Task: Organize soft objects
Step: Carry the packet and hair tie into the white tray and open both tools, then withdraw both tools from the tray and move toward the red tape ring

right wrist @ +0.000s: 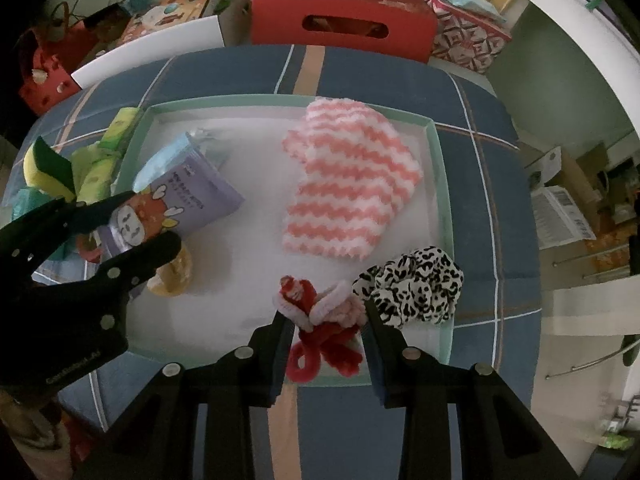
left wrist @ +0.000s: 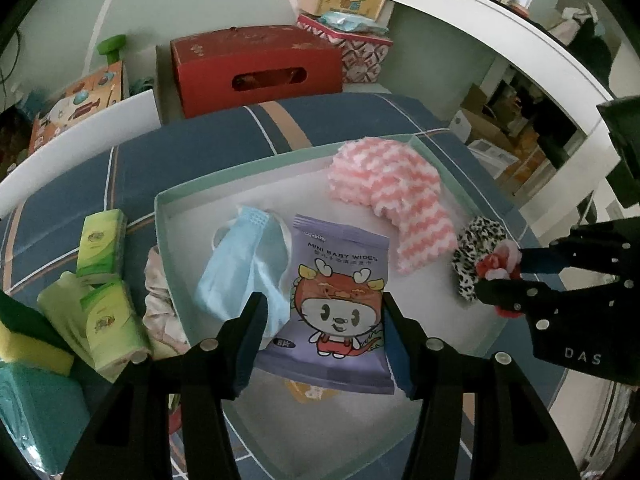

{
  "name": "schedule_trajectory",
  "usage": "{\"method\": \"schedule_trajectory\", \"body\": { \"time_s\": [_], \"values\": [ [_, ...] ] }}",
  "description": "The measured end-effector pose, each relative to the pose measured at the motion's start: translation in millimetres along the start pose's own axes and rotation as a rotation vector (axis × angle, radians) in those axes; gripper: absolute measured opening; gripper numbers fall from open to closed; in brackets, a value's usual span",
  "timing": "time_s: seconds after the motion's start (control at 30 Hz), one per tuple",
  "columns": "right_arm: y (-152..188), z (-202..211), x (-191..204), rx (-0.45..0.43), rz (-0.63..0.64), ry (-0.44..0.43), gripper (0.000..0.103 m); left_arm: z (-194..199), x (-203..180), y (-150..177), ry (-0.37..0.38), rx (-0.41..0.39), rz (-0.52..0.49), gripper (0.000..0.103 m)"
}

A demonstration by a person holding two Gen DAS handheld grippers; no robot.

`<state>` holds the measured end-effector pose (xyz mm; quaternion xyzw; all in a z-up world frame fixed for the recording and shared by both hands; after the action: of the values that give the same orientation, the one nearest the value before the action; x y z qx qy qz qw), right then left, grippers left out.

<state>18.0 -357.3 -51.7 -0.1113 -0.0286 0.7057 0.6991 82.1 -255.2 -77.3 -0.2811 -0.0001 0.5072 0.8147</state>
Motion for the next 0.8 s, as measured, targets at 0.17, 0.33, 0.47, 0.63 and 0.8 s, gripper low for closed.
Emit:
{"method": "schedule_trajectory", "body": {
  "time_s": [0.17,0.33,0.47,0.63,0.8],
  "values": [
    [-4,3,-4,-0.008,-0.012,0.003,0.066,1,1,-3,-0.030,-0.004,-0.004,0.080],
    [-3,8,-3,-0.008,-0.002,0.022,0.069,19,8,-6,-0.023,-0.033,0.015,0.086],
    [0,15,2,-0.002,0.019,0.048,0.079,40,24,-6,-0.101,-0.062,0.041,0.086],
    [1,30,15,-0.005,0.041,0.053,0.080,55,51,7,-0.190,-0.041,0.097,0.086],
    [-1,48,34,-0.021,0.068,0.061,0.080,76,71,21,-0.201,-0.053,0.120,0.086]
  ]
}}
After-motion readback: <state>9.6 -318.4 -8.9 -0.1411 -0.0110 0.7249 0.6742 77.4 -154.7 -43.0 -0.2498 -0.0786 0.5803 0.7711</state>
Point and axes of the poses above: each gripper's, at about its wrist camera, not at the fingertips, and z roughly against the way its jaws point, x to its left, y to its underside, the point moved 5 cm from there along -z, roughly the way its jaws point, and after that the axes turned 8 degrees about z, right-handed, at the moved point
